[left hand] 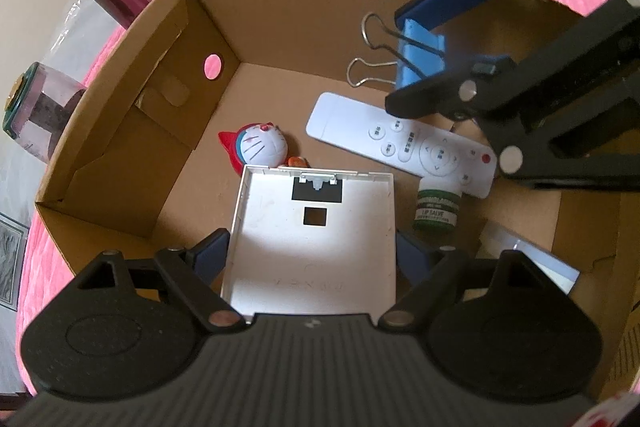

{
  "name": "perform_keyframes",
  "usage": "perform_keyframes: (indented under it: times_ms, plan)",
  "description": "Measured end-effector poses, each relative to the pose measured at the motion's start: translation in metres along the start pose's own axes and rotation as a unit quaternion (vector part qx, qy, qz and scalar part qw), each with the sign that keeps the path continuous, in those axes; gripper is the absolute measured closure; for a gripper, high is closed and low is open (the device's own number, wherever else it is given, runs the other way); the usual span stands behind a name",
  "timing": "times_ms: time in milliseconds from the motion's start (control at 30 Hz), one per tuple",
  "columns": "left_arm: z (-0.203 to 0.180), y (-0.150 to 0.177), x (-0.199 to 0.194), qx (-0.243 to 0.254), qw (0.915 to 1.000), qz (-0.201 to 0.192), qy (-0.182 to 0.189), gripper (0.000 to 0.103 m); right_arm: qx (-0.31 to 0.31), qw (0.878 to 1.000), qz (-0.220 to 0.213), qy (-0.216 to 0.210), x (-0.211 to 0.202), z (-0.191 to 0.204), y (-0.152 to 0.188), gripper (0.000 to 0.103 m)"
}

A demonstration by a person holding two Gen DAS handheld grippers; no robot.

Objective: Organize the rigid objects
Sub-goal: 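Open the left tool to drop the white card while the right tool drops the clip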

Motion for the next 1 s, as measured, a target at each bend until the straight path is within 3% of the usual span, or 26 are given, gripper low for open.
perform_keyframes:
  times_ms: [700,1000]
  plan:
    - [-0.003,0.001,0.003,0.001,1.0000,0.008,-0.005,0.019,0.006,1.000,0.006,-0.001,0.003,-0.001,0.001,0.067]
    - [0.000,-0.002,-0.016,-0.025,0.9989,-0.039,0.007,0.019,0.010,1.000,0.011,-0.001,0.005,-0.002,0.001,0.067]
Point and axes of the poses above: each gripper's, at about its wrist camera, not at the fingertips, and x roughly the way its jaws point, z to its left, y to its underside, the point moved 10 cm from there along x, roughly the way its jaws point, and after that the axes turned 6 degrees about -y, right-handed, at the moved point
